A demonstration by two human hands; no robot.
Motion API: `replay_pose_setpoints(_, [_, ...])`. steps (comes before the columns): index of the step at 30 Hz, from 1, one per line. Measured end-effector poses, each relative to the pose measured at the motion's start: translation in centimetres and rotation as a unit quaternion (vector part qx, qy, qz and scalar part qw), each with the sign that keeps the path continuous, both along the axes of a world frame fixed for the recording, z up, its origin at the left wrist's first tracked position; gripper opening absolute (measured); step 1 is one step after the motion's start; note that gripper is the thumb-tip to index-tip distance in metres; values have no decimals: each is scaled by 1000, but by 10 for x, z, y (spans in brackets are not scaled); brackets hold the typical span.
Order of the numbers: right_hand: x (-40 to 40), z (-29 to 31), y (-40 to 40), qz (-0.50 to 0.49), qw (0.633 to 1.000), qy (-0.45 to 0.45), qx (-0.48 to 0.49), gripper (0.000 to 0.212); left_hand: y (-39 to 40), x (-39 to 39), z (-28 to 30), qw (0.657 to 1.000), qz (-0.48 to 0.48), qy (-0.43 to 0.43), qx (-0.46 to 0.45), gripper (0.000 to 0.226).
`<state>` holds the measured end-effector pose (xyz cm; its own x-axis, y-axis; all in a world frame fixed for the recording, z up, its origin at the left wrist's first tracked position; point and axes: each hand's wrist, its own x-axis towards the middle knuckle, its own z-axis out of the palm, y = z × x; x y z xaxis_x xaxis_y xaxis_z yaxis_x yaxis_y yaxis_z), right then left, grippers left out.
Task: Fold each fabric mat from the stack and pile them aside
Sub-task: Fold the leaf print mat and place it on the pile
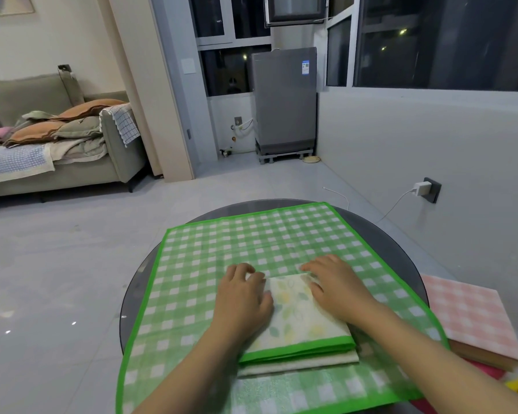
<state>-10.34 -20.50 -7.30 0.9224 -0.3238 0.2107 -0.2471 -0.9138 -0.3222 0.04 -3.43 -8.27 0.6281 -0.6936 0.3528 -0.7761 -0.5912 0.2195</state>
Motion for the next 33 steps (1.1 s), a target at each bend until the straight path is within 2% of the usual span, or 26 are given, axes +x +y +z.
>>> replay_pose_setpoints(3, [9,-4,11,29,998,51,8,48,-11,-5,-2,990,-57,89,99,53])
replay_pose_setpoints(8, [10,-23,24,22,991,126,-31,52,-17,-9,-13,979,-66,86,172,56])
replay_pose_setpoints(19, [1,-24,22,-78,983,162,-22,60,6,4,-17,978,34,130,162,55])
replay_pose_setpoints(23, [-3,-24,17,-116,978,170,-18,61,9,3,-14,978,39,131,158,54])
replay_pose_setpoints(28, [0,-19,9,-132,982,136,12,55,13,20,1,981,50,140,124,53])
replay_pose_setpoints(33, [9,1,-11,-136,978,134,84,42,5,36,19,967,76,223,97,58])
